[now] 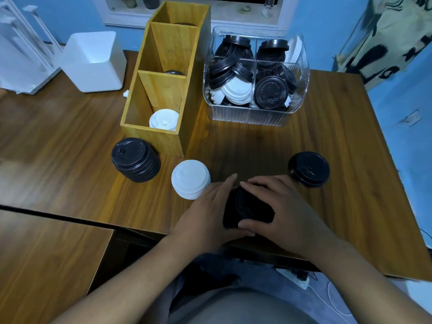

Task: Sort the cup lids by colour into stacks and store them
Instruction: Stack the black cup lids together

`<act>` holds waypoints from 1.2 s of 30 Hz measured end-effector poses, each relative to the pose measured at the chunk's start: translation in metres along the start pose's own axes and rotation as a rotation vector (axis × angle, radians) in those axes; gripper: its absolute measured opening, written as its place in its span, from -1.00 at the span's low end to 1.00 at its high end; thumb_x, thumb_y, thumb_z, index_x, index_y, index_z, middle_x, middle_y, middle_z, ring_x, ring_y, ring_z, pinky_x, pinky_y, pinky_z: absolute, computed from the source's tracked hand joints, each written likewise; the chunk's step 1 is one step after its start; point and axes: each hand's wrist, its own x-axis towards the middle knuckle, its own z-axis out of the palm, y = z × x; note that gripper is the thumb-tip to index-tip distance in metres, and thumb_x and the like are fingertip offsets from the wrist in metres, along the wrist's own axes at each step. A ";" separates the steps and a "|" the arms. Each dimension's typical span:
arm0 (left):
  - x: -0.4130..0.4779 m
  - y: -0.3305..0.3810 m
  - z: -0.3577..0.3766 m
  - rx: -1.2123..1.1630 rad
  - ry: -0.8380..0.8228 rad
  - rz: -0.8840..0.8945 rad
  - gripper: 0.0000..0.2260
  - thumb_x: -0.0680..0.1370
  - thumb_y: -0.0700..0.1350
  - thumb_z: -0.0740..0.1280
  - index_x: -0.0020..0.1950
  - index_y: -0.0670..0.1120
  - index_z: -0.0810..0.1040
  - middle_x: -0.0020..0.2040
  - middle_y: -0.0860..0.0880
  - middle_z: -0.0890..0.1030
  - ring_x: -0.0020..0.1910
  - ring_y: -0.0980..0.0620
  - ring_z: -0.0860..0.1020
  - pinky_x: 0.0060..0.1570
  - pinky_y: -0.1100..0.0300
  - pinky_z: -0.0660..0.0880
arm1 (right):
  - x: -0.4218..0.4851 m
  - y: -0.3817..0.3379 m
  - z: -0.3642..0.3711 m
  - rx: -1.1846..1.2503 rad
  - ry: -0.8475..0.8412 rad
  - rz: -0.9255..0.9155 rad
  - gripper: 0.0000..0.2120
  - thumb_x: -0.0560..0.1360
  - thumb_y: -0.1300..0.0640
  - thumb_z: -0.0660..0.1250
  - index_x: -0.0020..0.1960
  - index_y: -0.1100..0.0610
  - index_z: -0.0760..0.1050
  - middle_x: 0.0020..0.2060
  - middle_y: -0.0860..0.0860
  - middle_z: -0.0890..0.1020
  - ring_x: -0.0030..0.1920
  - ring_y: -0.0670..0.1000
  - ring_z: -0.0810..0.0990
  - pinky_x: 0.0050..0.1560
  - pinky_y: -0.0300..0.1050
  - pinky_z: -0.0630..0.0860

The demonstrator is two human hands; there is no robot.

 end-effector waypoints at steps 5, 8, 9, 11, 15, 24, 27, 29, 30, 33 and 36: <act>0.002 -0.001 0.001 -0.002 0.027 0.045 -0.04 0.36 0.35 0.52 0.61 -0.04 0.23 0.45 0.06 0.43 0.45 0.17 0.34 0.44 0.25 0.31 | 0.000 0.000 0.006 0.026 0.006 0.033 -0.22 0.43 -0.46 0.27 0.54 -0.14 0.30 0.38 -0.26 0.36 0.40 -0.16 0.22 0.30 -0.19 0.31; 0.002 -0.001 0.001 0.020 0.036 0.065 -0.05 0.35 0.38 0.50 0.58 -0.06 0.29 0.42 0.06 0.46 0.43 0.15 0.36 0.42 0.27 0.31 | 0.005 -0.002 0.003 0.019 -0.015 0.058 -0.20 0.38 -0.48 0.30 0.53 -0.18 0.30 0.34 -0.29 0.36 0.34 -0.16 0.27 0.27 -0.12 0.41; 0.002 0.000 0.000 0.017 0.037 0.066 -0.05 0.34 0.40 0.49 0.57 -0.07 0.31 0.41 0.06 0.46 0.42 0.15 0.37 0.40 0.29 0.31 | 0.007 -0.003 0.002 0.014 -0.024 0.066 -0.19 0.37 -0.48 0.31 0.52 -0.18 0.30 0.32 -0.29 0.37 0.32 -0.16 0.28 0.26 -0.10 0.42; 0.002 0.001 -0.001 0.008 0.044 0.075 -0.10 0.36 0.40 0.49 0.54 -0.06 0.35 0.37 0.07 0.48 0.37 0.16 0.39 0.36 0.33 0.31 | 0.011 -0.003 -0.001 0.020 -0.054 0.060 -0.19 0.36 -0.48 0.33 0.51 -0.18 0.30 0.30 -0.29 0.39 0.29 -0.16 0.31 0.25 -0.06 0.44; 0.002 0.004 -0.003 0.007 0.052 0.090 -0.19 0.39 0.37 0.48 0.51 -0.03 0.40 0.31 0.09 0.48 0.31 0.16 0.42 0.31 0.49 0.23 | 0.006 0.010 -0.014 0.085 0.008 0.013 -0.40 0.51 -0.43 0.19 0.45 -0.17 0.39 0.31 -0.26 0.47 0.33 -0.17 0.35 0.33 0.02 0.41; 0.001 0.004 -0.003 0.033 0.030 0.070 -0.15 0.39 0.40 0.45 0.54 -0.03 0.37 0.37 0.08 0.45 0.37 0.17 0.38 0.36 0.49 0.17 | 0.003 0.090 -0.059 0.034 0.050 0.355 -0.20 0.46 -0.06 0.50 0.57 -0.20 0.15 0.56 -0.11 0.22 0.57 0.00 0.06 0.54 0.21 0.18; 0.001 0.004 -0.004 0.031 0.029 0.071 -0.15 0.39 0.39 0.47 0.54 -0.04 0.38 0.37 0.08 0.46 0.37 0.17 0.39 0.37 0.42 0.23 | 0.002 0.086 -0.050 -0.011 0.072 0.355 -0.25 0.46 -0.21 0.44 0.57 -0.14 0.22 0.47 -0.10 0.39 0.48 0.03 0.20 0.44 0.09 0.31; 0.002 0.005 -0.004 0.023 0.028 0.067 -0.16 0.39 0.39 0.47 0.54 -0.03 0.38 0.37 0.08 0.46 0.37 0.16 0.39 0.38 0.37 0.28 | 0.002 0.078 -0.044 -0.179 0.100 0.403 -0.25 0.44 -0.38 0.34 0.54 -0.14 0.26 0.40 -0.10 0.45 0.39 0.04 0.29 0.31 0.07 0.45; 0.002 0.005 -0.004 0.021 0.030 0.067 -0.16 0.39 0.38 0.47 0.53 -0.03 0.38 0.36 0.08 0.46 0.37 0.16 0.39 0.38 0.34 0.30 | 0.002 0.075 -0.041 -0.261 0.118 0.437 -0.22 0.42 -0.47 0.27 0.53 -0.15 0.27 0.38 -0.08 0.45 0.35 0.05 0.32 0.25 0.06 0.48; 0.002 0.005 -0.004 0.014 0.037 0.073 -0.16 0.39 0.39 0.46 0.53 -0.03 0.38 0.36 0.08 0.46 0.36 0.16 0.41 0.37 0.30 0.34 | -0.002 0.072 -0.034 -0.290 0.094 0.425 -0.18 0.42 -0.51 0.20 0.56 -0.15 0.21 0.44 -0.08 0.36 0.40 0.06 0.26 0.30 0.13 0.43; 0.002 0.004 -0.003 0.010 0.043 0.076 -0.17 0.39 0.39 0.47 0.52 -0.04 0.39 0.35 0.09 0.46 0.36 0.17 0.41 0.38 0.34 0.32 | -0.009 0.075 -0.034 -0.113 0.053 0.370 -0.25 0.46 -0.32 0.34 0.57 -0.13 0.23 0.48 -0.11 0.35 0.47 0.01 0.20 0.41 0.07 0.31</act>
